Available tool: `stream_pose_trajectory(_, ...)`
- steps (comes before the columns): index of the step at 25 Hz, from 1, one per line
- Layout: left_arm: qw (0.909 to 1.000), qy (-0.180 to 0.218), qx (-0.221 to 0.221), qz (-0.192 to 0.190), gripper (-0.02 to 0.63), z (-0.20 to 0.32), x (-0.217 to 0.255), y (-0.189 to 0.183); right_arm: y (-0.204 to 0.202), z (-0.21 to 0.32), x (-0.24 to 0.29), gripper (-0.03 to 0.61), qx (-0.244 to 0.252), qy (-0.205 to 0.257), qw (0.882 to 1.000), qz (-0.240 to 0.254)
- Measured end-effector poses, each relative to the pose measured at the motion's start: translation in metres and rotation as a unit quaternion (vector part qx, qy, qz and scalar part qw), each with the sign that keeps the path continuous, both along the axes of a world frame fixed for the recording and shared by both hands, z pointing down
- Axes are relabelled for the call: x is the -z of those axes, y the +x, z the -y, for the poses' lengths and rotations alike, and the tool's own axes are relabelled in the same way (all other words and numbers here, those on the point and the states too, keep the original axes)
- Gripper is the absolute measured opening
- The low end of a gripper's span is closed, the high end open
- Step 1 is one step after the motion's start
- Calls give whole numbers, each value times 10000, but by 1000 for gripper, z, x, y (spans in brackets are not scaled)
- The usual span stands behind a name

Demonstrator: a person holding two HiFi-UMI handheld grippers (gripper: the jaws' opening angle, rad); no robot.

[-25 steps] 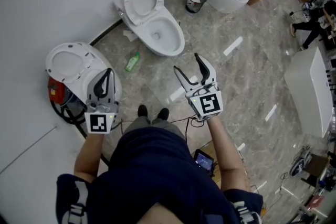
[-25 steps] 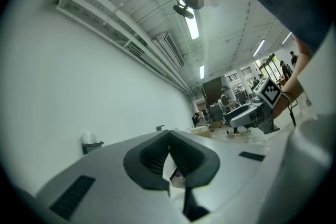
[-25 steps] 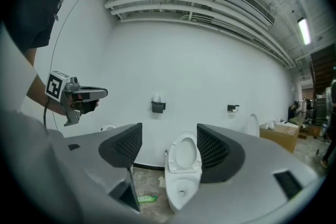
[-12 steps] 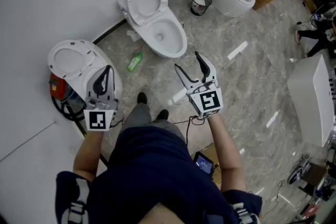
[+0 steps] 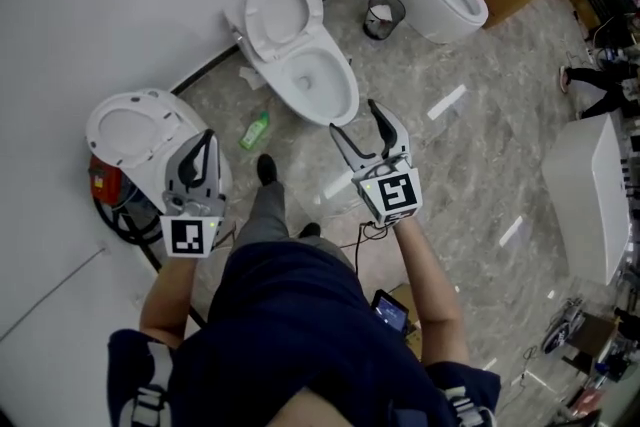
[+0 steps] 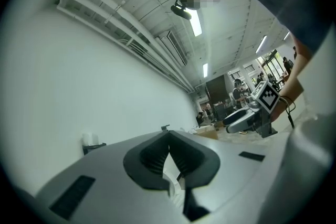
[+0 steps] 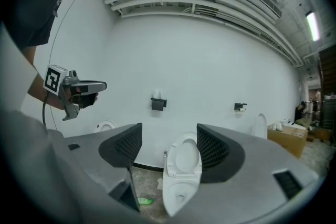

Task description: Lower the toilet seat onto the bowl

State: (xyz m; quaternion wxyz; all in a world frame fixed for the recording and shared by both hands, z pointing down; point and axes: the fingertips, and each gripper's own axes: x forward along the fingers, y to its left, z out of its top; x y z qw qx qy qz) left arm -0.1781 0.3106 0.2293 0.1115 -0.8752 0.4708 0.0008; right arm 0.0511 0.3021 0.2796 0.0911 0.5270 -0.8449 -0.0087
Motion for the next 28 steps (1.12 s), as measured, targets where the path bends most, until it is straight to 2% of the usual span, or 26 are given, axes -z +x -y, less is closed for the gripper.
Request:
stream_pose_trajectory(8, 9996, -107, -238, -70, 25, 116, -11, -31, -41, 144, -12, 336, 2, -219, 9997, 109)
stream_pose_trajectory(15, 9984, -429, -366, -17, 25, 199, -29, -69, -81, 269, -24, 336, -40, -522, 9974, 502)
stream_pose_trajectory(22, 9981, -548, -249, 102, 25, 249, -44, -86, -96, 362, -45, 337, 2, -680, 9948, 762)
stream_pose_trajectory(28, 9979, -631, 49, 135, 25, 274, -49, -86, -97, 417, -67, 336, 159, -945, 9880, 1214)
